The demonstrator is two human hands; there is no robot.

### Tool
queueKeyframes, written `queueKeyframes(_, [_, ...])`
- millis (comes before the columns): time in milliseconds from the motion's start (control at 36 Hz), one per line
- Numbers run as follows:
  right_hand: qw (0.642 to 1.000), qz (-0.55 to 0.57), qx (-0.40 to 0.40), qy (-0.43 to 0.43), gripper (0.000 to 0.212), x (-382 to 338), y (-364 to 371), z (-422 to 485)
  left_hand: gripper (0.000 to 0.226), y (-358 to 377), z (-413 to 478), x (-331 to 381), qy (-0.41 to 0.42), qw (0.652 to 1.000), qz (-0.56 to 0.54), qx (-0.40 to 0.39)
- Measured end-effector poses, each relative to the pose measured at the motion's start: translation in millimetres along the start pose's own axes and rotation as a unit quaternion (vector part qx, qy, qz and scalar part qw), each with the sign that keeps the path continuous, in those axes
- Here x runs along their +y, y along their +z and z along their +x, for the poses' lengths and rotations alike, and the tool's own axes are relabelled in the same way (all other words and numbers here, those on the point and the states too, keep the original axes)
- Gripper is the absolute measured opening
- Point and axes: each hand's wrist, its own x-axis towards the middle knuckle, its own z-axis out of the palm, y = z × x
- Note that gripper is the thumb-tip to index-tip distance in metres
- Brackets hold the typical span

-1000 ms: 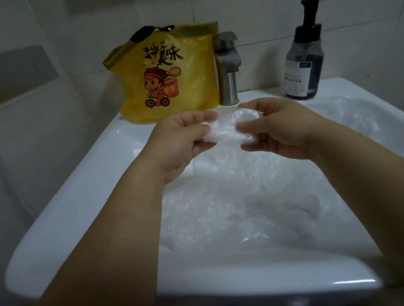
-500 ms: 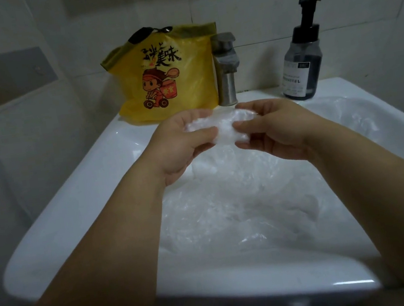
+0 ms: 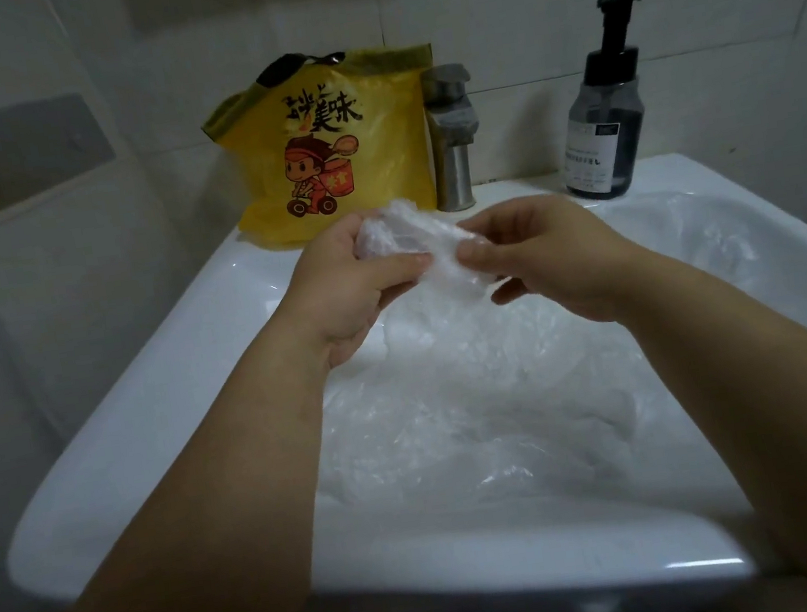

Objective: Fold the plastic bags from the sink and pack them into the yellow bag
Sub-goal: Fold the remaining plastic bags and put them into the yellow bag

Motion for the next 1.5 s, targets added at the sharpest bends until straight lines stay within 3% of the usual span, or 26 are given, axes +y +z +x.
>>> queueKeyframes(222, [0.994,0.066,-0.067,0.055,0.008,1.0,0.3,0.3,0.039,-0.7,0.3,0.8,0.01,1.0,-0.016,-0.018])
queueKeyframes(333, [0.991,0.114,-0.042,0.055,0.008,0.9,-1.0,1.3,0.042,-0.4,0.2,2.7,0.009,0.999,-0.046,-0.015])
queueKeyframes(417, [0.984,0.171,-0.017,0.047,0.012,-0.2,-2.8,2.9,0.023,4.9,-1.7,4.3,-0.03,0.997,-0.071,-0.019])
queueKeyframes(528, [0.978,0.196,-0.061,0.036,0.015,-1.8,5.8,0.0,0.043,19.1,-5.1,-6.9,-0.094,0.992,-0.019,-0.086])
queueKeyframes(583, [0.976,0.195,-0.086,0.034,0.014,-1.9,13.5,-2.1,0.045,26.7,-4.5,-13.6,-0.095,0.992,-0.014,-0.079])
queueKeyframes(667, [0.976,0.191,-0.092,0.057,0.013,0.8,19.4,-2.0,0.024,28.8,-0.6,-15.8,-0.089,0.994,-0.059,-0.026])
queueKeyframes(750, [0.974,0.166,-0.115,0.102,0.019,3.4,23.7,-1.9,0.015,27.0,1.1,-14.3,-0.091,0.991,-0.092,-0.031])
queueKeyframes(917, [0.983,0.116,-0.105,0.093,0.015,0.1,21.2,-3.8,0.02,23.4,-0.1,-6.3,-0.075,0.992,-0.086,-0.045])
queueKeyframes(1028, [0.988,0.051,-0.113,0.096,0.017,-2.5,13.7,-3.3,0.019,16.7,1.1,1.4,-0.037,0.992,-0.119,0.031])
queueKeyframes(1167, [0.988,0.084,-0.07,0.105,0.018,0.2,12.3,-0.5,0.015,11.5,3.8,-0.9,-0.028,0.988,-0.091,0.122])
queueKeyframes(1306, [0.966,0.239,-0.016,0.102,0.009,0.5,11.3,1.8,0.019,7.0,2.1,0.1,-0.04,0.991,-0.091,0.095])
queueKeyframes(1500, [0.959,0.273,0.01,0.081,0.008,-0.7,-3.1,4.2,0.006,-1.1,-3.0,5.9,-0.062,0.998,0.001,0.007])
